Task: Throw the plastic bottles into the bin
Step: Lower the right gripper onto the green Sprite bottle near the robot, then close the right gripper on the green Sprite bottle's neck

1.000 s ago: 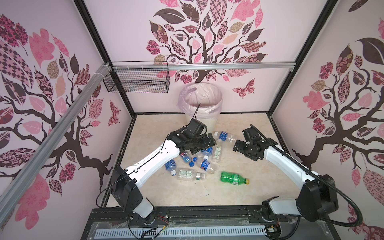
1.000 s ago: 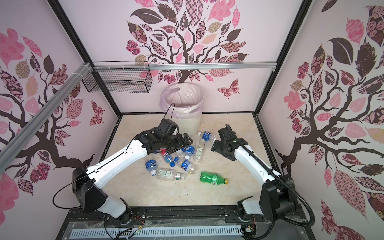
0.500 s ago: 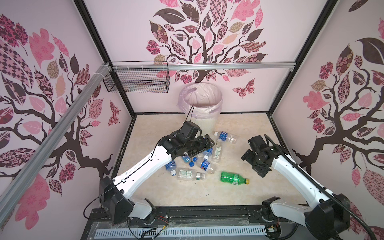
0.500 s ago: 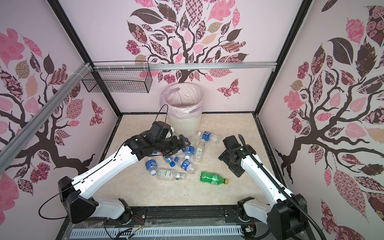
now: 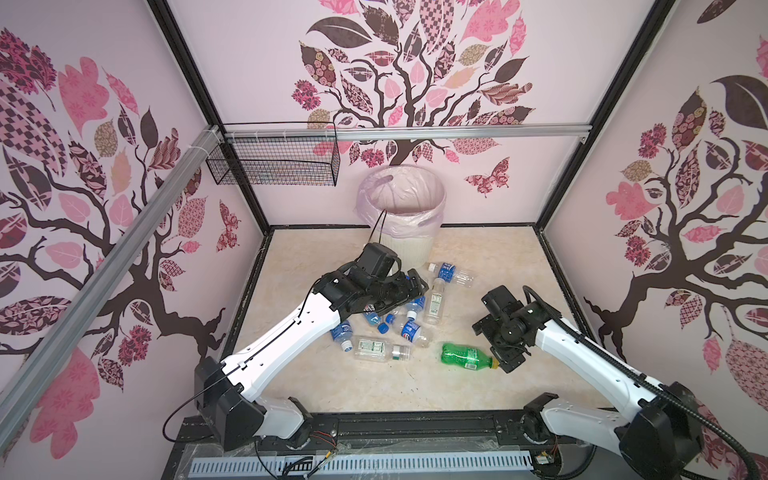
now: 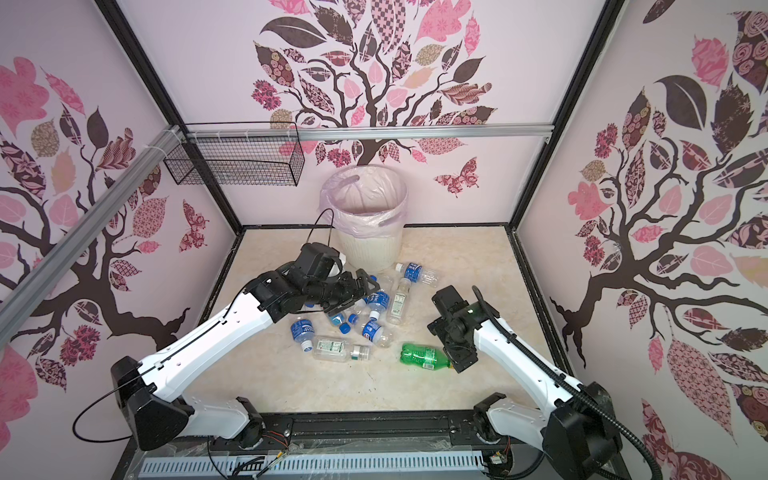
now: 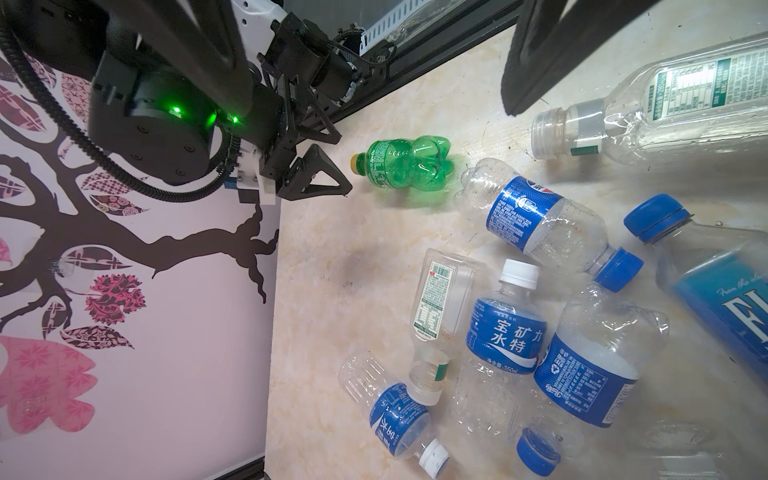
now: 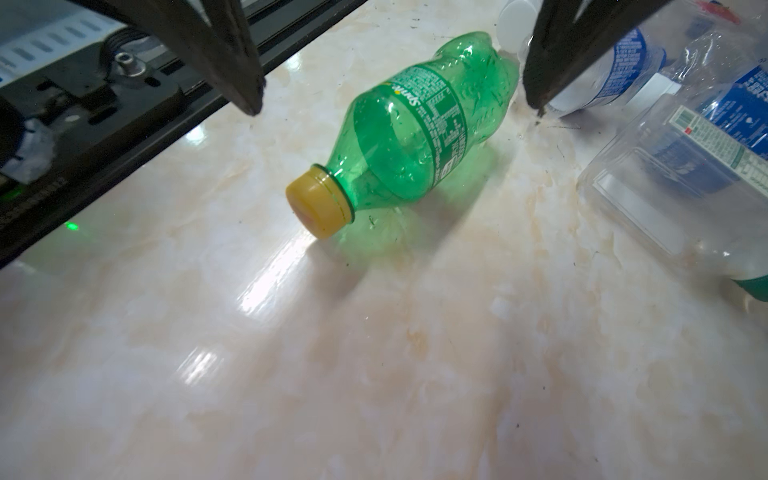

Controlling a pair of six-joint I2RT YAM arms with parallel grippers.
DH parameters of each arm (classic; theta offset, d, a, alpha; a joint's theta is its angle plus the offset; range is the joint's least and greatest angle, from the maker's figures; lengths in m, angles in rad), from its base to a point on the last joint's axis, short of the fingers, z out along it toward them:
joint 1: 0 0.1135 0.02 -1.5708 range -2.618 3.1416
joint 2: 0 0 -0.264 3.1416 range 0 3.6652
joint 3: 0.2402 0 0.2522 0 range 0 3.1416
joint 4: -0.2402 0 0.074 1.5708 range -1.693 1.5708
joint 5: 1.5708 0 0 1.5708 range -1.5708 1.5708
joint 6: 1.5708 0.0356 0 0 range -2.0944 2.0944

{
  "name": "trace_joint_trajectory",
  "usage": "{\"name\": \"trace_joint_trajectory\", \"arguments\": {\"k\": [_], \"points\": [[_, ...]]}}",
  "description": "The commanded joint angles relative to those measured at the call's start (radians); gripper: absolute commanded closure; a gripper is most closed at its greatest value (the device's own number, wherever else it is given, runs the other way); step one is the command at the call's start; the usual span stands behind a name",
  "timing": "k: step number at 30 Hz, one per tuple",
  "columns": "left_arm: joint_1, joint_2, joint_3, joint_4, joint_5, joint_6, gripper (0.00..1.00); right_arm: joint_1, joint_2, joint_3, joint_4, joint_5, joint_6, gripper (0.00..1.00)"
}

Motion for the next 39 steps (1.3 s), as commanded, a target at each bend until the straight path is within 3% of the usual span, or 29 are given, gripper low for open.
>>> {"name": "trace_joint_trajectory", "arguments": {"k": [1,10,25,39], "points": [[-0.005,-0.027,-0.014,-0.017,-0.004,0.018,0.03,0.026,0.025,-0.016,0.025,-0.026,0.099,0.01],[-0.005,-0.043,-0.024,-0.025,-0.013,0.027,0.03,0.125,0.100,-0.032,0.129,-0.037,0.177,0.00],[0.021,-0.079,-0.039,-0.075,-0.016,0.052,0.03,0.171,0.194,-0.095,0.279,-0.030,0.226,0.01],[0.034,-0.133,-0.072,-0.080,-0.014,0.056,0.03,0.171,0.249,-0.066,0.293,0.080,0.209,0.21]]}}
